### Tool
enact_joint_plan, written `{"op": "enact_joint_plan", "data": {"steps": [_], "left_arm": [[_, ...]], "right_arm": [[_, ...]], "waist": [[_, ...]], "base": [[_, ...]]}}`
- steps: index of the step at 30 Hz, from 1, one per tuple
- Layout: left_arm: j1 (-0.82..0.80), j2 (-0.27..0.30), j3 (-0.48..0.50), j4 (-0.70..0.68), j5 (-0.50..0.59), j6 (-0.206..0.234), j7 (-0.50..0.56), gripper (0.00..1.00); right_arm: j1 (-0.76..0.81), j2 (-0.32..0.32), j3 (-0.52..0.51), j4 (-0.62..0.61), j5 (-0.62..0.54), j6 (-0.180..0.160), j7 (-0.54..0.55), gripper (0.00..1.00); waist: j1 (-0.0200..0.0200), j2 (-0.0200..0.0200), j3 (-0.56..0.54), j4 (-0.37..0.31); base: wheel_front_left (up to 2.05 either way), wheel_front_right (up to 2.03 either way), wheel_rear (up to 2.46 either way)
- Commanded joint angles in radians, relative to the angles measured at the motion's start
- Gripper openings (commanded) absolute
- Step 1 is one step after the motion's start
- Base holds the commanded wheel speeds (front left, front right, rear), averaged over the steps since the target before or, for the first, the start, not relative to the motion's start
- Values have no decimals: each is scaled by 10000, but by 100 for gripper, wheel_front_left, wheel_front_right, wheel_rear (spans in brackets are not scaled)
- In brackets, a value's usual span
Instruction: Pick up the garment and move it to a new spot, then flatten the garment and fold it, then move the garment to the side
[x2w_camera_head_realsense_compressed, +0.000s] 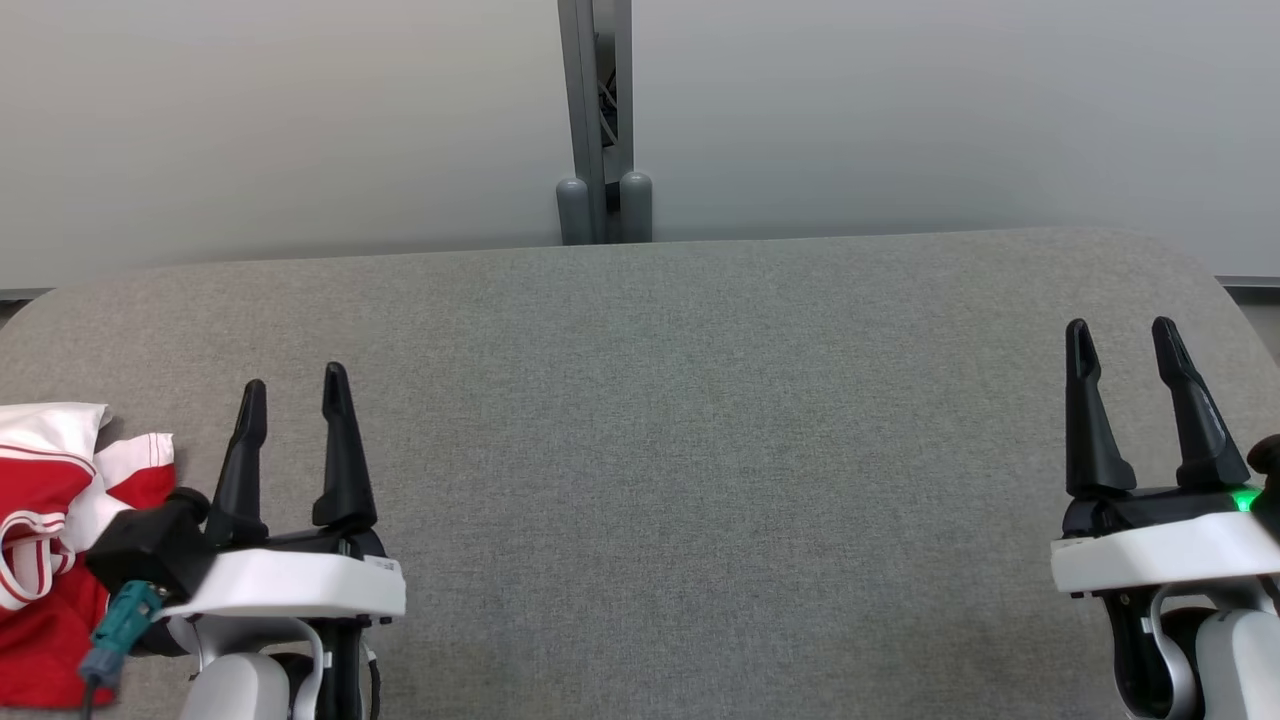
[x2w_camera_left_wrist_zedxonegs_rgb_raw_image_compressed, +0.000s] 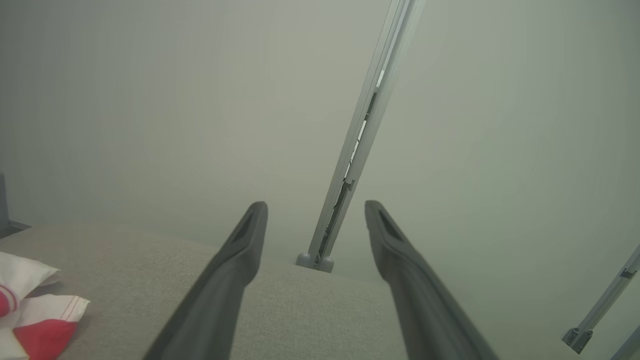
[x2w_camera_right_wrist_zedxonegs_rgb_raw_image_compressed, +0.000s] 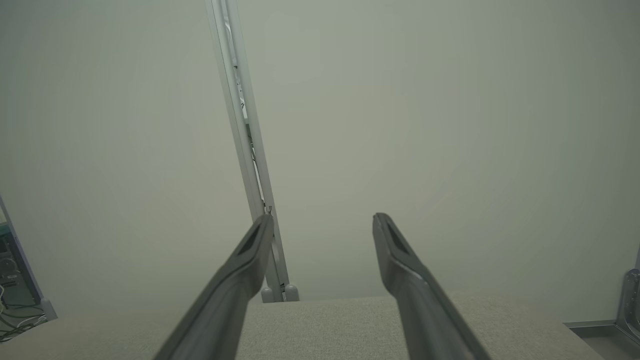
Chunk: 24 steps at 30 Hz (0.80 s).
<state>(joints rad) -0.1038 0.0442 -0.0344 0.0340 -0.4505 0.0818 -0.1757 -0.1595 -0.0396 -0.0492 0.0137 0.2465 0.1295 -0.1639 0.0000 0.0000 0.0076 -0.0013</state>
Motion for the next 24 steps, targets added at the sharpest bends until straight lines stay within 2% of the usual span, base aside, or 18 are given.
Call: {"op": "enact_joint_plan", "data": {"steps": [1,9,24], "left_arm": [[41,56,-116,-66,545,151,-91,100],[371,62,-498,306,1159,406,-231,100],[831,73,-599,1771,1685,287,-544,100]], "right_arm": [[20,-87,3,-141,-165,17,-129,100],[362,-102,522,508,-419,16,-294,100],[408,-117,1192,2134,-992,18,-637,100]], "waist": [[0,0,17,9],[0,0,32,32],[0,0,-64,15]], "base": [[0,0,0],[0,0,0],[0,0,0]]}}
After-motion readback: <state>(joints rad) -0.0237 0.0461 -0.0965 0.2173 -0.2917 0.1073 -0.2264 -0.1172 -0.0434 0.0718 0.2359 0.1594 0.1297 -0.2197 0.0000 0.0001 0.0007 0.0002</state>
